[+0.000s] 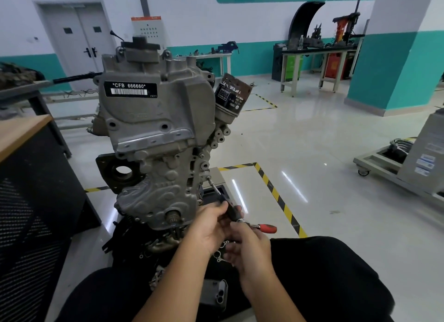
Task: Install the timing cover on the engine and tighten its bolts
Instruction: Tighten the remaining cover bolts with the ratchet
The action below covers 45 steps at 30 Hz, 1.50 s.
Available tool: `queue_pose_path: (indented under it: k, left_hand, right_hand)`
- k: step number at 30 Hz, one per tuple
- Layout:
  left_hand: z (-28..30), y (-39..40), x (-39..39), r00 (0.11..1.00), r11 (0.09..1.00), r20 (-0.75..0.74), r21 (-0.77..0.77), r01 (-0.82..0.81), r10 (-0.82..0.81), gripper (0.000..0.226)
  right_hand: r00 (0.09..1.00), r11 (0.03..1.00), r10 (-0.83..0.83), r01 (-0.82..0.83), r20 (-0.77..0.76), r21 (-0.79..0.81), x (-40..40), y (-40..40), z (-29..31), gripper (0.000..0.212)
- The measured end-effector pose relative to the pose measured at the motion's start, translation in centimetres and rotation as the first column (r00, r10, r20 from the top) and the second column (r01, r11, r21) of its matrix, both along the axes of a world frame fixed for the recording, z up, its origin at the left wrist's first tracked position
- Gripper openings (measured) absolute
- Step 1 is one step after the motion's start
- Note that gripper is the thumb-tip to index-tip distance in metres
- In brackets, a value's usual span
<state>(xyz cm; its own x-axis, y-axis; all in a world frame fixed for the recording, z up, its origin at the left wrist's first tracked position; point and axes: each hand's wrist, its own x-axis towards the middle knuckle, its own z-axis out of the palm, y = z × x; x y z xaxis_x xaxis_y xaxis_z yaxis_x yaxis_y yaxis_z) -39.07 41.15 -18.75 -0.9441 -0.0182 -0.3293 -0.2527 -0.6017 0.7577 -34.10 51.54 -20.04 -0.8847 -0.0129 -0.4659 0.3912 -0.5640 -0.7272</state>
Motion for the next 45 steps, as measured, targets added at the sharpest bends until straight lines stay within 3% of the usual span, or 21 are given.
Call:
queue_pose_path:
  k: [4, 6, 9, 11, 12, 14, 16, 19, 21, 23, 25, 27, 29, 30, 31, 33, 34, 37, 39, 41, 45]
  left_hand:
    - [-0.7, -0.3, 0.0, 0.999, 0.999, 0.027, -0.016, -0.032, 0.032, 0.021]
    - [-1.1, -0.3, 0.1, 0.999, 0.998, 0.036, -0.056, -0.031, 0.033, 0.023]
    - [-1.4, 0.0, 0.1, 0.999, 0.999, 0.023, -0.022, -0.033, 0.033, 0.035]
    - [-1.4, 0.0, 0.0, 0.998, 0.998, 0.016, -0.031, -0.055, 0.056, 0.033]
    - [-1.4, 0.0, 0.0, 0.997, 0.996, 0.019, -0.046, -0.073, 0.074, 0.028]
    - [-1.5, 0.1, -0.2, 0.993, 0.992, 0.042, -0.057, -0.112, 0.114, 0.011]
    - [-1.7, 0.1, -0.4, 0.987, 0.990, 0.084, -0.036, -0.135, 0.138, 0.007]
    - [-1.9, 0.1, -0.6, 0.983, 0.990, 0.111, -0.022, -0.142, 0.143, 0.004]
    - [-2.2, 0.3, -0.6, 0.985, 0.989, 0.091, 0.003, -0.147, 0.146, 0.006]
    - [-2.2, 0.6, -0.4, 0.989, 0.992, 0.094, 0.026, -0.121, 0.118, 0.007]
    - [-2.1, 0.7, 0.0, 0.991, 0.996, 0.128, 0.072, -0.060, 0.051, 0.012]
    - [-2.0, 0.3, 0.3, 0.990, 1.000, 0.139, 0.022, -0.002, -0.001, 0.017]
    - [-1.9, 0.2, 0.5, 0.993, 0.998, 0.122, -0.066, 0.010, -0.001, 0.018]
    - [-1.9, 0.3, 0.6, 0.994, 0.995, 0.109, -0.102, -0.005, 0.016, 0.016]
    - [-1.8, 0.5, 0.6, 0.995, 0.992, 0.096, -0.127, -0.028, 0.040, 0.018]
    - [-1.7, 0.7, 0.7, 0.992, 0.991, 0.096, -0.115, -0.065, 0.076, 0.023]
    - [-1.6, 0.8, 0.8, 0.992, 0.993, 0.102, -0.094, -0.067, 0.077, 0.019]
    - [-1.1, 0.8, 1.1, 0.994, 0.999, 0.111, -0.047, -0.016, 0.021, 0.017]
    - [-1.0, 0.6, 1.1, 0.994, 0.999, 0.107, -0.037, -0.008, 0.012, 0.016]
    - [-1.1, 0.6, 1.0, 0.993, 0.996, 0.104, -0.076, -0.042, 0.049, 0.014]
    - [-1.3, 1.2, 1.2, 0.993, 0.994, 0.080, -0.079, -0.081, 0.087, 0.013]
  right_hand:
    - [0.972, 0.922, -0.127, 0.189, -0.196, 0.339, -1.1, 0.3, 0.2, 0.024]
    - [0.951, 0.729, -0.012, 0.221, -0.310, 0.648, -1.4, 0.8, 0.1, 0.024]
    - [0.892, 0.520, 0.135, 0.306, -0.431, 0.797, -1.3, 1.0, -0.2, 0.025]
    - [0.910, 0.622, 0.074, 0.278, -0.408, 0.732, -1.2, 0.9, 0.1, 0.024]
    - [0.952, 0.753, 0.004, 0.199, -0.305, 0.628, -1.3, 0.9, 0.4, 0.022]
    - [1.000, 0.993, 0.026, -0.025, -0.008, 0.116, -0.9, 0.9, 1.4, 0.021]
    - [0.980, 0.981, 0.138, -0.115, 0.143, -0.159, -0.8, 0.8, 1.7, 0.022]
    - [0.996, 0.981, 0.093, -0.091, -0.007, 0.173, -0.5, 0.1, 0.8, 0.006]
    - [0.981, 0.868, -0.004, 0.101, -0.196, 0.486, -0.7, -0.2, 0.0, 0.017]
    - [0.962, 0.803, -0.009, 0.170, -0.273, 0.571, -1.0, -0.7, -0.2, 0.025]
    - [0.967, 0.845, -0.049, 0.173, -0.249, 0.505, -0.8, -0.5, -0.3, 0.017]
    - [0.996, 0.992, -0.084, 0.087, -0.032, 0.087, -0.8, -0.4, 0.7, 0.015]
    - [0.992, 0.960, -0.046, 0.077, 0.119, -0.271, -1.3, 0.1, 1.2, 0.024]
    - [0.995, 0.974, -0.042, 0.062, 0.096, -0.219, -1.4, 0.2, 1.0, 0.023]
    - [0.999, 0.999, -0.037, 0.037, 0.025, -0.005, -1.4, 0.2, 0.8, 0.020]
    - [0.986, 0.845, -0.034, 0.115, -0.162, 0.523, -1.5, 0.2, -0.2, 0.022]
    - [0.970, 0.762, -0.035, 0.182, -0.241, 0.622, -1.6, 0.2, -0.4, 0.024]
    - [0.967, 0.775, -0.011, 0.169, -0.255, 0.609, -1.4, -0.1, 0.0, 0.017]
    - [0.999, 0.992, 0.003, 0.002, -0.036, 0.123, -1.0, -0.1, 1.4, 0.019]
    - [0.995, 0.956, 0.047, -0.020, 0.086, -0.294, -1.0, 0.0, 1.9, 0.019]
    - [0.991, 0.977, -0.087, 0.106, -0.104, 0.187, -2.0, 0.2, 0.7, 0.014]
